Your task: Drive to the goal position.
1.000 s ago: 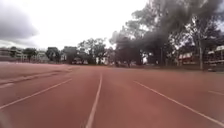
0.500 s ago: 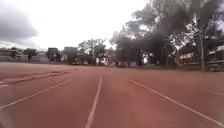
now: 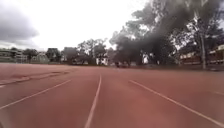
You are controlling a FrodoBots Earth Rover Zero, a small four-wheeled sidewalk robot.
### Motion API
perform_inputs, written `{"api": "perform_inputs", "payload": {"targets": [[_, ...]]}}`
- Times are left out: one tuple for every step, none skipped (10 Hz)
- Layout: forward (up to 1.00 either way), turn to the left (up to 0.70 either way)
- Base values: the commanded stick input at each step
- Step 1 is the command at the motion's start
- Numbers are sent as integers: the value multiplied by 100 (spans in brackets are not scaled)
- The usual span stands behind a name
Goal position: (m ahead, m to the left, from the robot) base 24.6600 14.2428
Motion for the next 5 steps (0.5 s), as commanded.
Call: {"api": "perform_inputs", "payload": {"targets": [[45,0],[45,0],[45,0],[45,0],[45,0]]}}
